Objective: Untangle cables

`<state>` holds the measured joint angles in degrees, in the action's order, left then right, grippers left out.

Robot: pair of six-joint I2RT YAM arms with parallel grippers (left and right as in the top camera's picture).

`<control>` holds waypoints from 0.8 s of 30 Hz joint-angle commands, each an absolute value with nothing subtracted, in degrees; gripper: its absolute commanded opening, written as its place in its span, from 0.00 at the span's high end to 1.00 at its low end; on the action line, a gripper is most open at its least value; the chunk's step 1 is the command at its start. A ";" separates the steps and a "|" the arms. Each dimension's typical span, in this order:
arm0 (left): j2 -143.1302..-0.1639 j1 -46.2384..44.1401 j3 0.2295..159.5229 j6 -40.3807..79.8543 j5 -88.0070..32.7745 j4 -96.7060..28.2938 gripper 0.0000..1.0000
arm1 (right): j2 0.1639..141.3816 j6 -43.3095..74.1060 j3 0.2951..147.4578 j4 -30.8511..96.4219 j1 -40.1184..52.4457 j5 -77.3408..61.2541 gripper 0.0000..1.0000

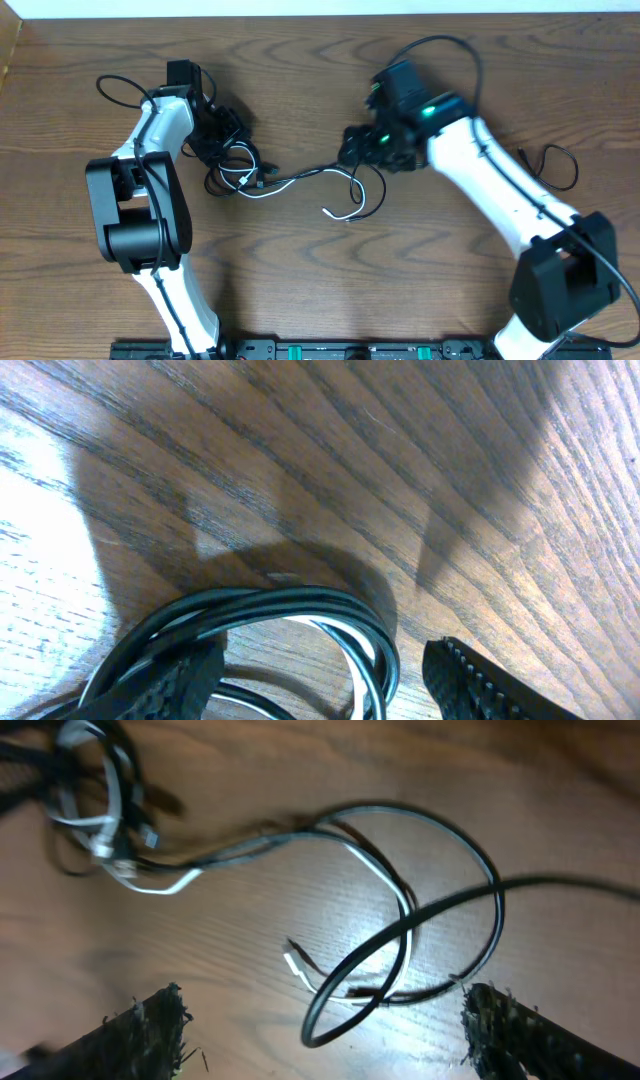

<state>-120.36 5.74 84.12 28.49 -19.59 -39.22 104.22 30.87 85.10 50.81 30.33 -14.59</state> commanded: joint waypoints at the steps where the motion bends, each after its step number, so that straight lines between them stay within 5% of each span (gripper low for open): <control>1: -121.21 6.04 83.46 28.21 -16.95 -39.86 0.30 | 104.81 36.95 84.62 52.01 35.40 0.45 0.15; 13: -121.21 6.04 83.46 28.21 -16.95 -39.83 0.29 | 113.54 39.79 84.62 52.10 40.84 1.37 0.22; 15: -121.21 6.04 83.46 28.21 -16.95 -39.83 0.30 | 114.91 39.70 84.62 51.75 40.75 1.41 0.44; 16: -121.21 6.04 83.46 28.21 -16.95 -39.83 0.30 | 115.33 39.03 84.62 51.05 40.47 1.37 0.63; 17: -121.21 6.02 83.46 28.21 -16.95 -39.83 0.30 | 115.39 37.74 84.66 49.93 39.88 1.37 0.99; 24: -121.21 6.04 83.46 28.21 -16.93 -39.81 0.30 | 110.19 28.14 93.23 53.41 33.95 -4.89 0.99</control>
